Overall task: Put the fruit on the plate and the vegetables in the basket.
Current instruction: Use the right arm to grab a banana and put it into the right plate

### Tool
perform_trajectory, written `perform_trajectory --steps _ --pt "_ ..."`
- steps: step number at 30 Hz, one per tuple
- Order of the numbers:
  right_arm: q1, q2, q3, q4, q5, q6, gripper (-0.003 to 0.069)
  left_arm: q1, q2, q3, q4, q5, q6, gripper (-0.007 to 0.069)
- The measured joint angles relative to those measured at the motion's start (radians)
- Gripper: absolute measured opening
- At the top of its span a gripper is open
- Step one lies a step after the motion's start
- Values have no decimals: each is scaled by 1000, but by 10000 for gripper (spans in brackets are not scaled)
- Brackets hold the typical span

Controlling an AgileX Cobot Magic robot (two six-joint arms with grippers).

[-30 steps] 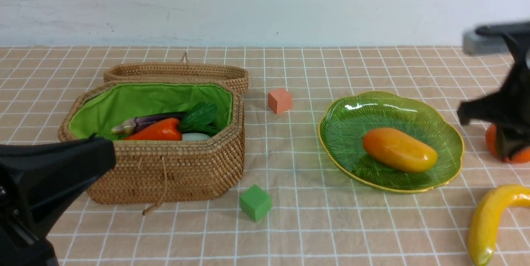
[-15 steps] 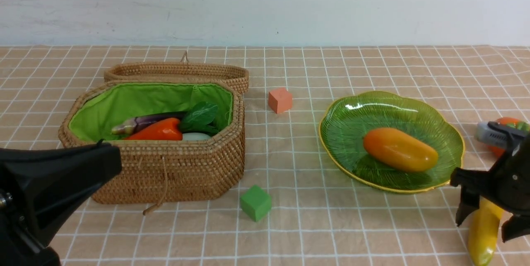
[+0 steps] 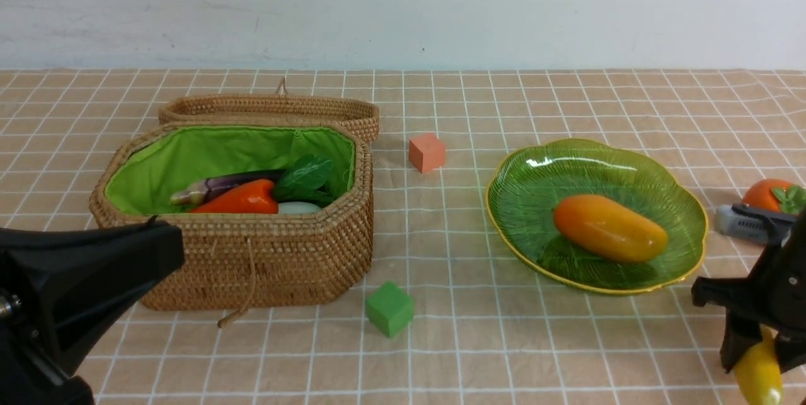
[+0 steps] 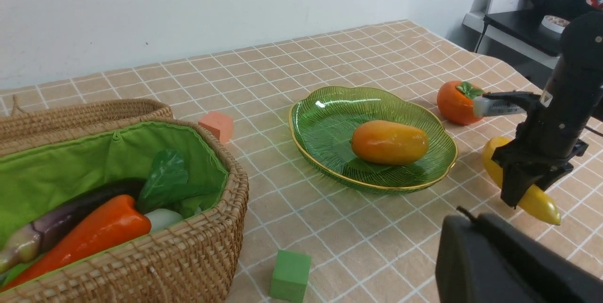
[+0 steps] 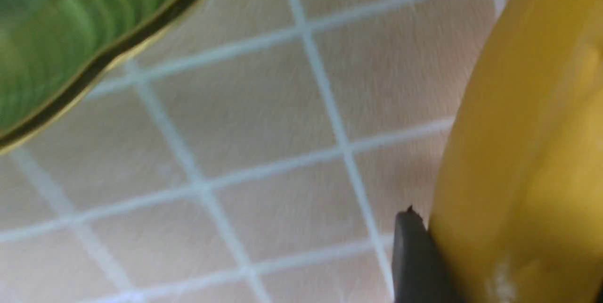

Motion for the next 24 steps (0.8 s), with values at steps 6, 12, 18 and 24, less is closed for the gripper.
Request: perform_trajectory --steps 6,12,18,24 --pt "116 -125 -173 169 -39 -239 309 0 0 0 0 -13 4 -13" --pt "240 62 -342 334 -125 -270 309 0 0 0 0 -16 4 -13" --pt "252 258 -486 337 -128 -173 325 0 0 0 0 -16 4 -13" --pt "252 307 -565 328 -120 -80 556 0 0 0 0 -15 4 -13"
